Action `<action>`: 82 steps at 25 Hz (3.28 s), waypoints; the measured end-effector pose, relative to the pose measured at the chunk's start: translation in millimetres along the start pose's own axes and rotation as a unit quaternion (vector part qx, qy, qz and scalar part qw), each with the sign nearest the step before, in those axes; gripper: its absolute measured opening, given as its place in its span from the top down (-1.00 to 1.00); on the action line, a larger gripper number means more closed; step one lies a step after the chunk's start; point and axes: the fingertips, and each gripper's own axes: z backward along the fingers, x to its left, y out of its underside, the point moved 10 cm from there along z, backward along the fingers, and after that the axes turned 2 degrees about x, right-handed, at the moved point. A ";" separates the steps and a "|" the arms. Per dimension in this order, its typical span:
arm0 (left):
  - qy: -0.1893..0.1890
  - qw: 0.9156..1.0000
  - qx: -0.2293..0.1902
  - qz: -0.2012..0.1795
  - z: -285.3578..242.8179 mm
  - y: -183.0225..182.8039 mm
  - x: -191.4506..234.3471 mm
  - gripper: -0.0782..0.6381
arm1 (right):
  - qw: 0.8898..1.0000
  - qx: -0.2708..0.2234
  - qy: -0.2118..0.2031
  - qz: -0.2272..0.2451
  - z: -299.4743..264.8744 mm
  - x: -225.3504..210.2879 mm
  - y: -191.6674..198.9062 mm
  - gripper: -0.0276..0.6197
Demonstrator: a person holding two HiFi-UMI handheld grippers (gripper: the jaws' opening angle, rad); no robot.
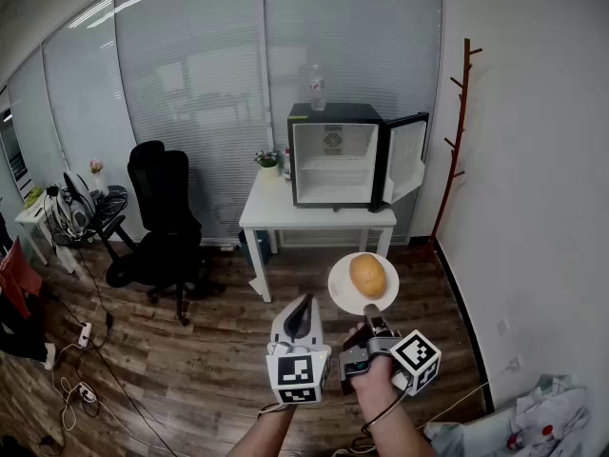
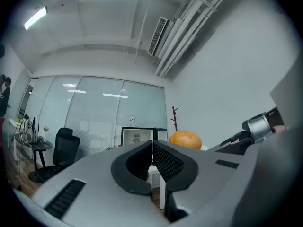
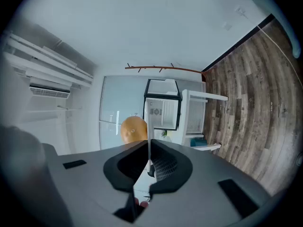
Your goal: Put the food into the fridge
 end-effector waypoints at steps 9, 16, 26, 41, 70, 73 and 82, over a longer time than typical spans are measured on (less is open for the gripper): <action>0.000 1.000 -0.003 -0.009 -9.1 -3.5 -10.8 0.71 | 1.000 0.004 -0.003 -0.007 -3.5 -1.8 -10.0 0.80; -0.003 1.000 0.005 -0.016 -22.9 4.7 -25.3 0.71 | 1.000 -0.004 -0.007 -0.017 -4.2 -13.8 -34.3 0.80; -0.019 0.999 0.018 -0.032 -40.8 9.8 -52.7 0.71 | 1.000 0.012 -0.007 -0.025 -10.8 -23.8 -69.6 0.80; -0.014 0.999 0.019 -0.024 -106.9 26.8 -30.8 0.71 | 1.000 0.008 0.006 -0.014 -77.5 -35.2 -86.8 0.80; 0.028 0.999 0.010 -0.011 -325.9 50.3 146.4 0.71 | 0.999 -0.032 0.016 -0.005 -343.9 -25.7 -45.8 0.80; 0.029 0.999 0.009 -0.014 -353.7 58.3 146.2 0.71 | 0.999 -0.031 0.016 -0.003 -369.6 -32.9 -60.9 0.80; 0.016 1.000 0.013 -0.021 -475.8 57.1 139.3 0.71 | 1.000 -0.013 0.019 -0.007 -472.1 -32.7 -131.8 0.80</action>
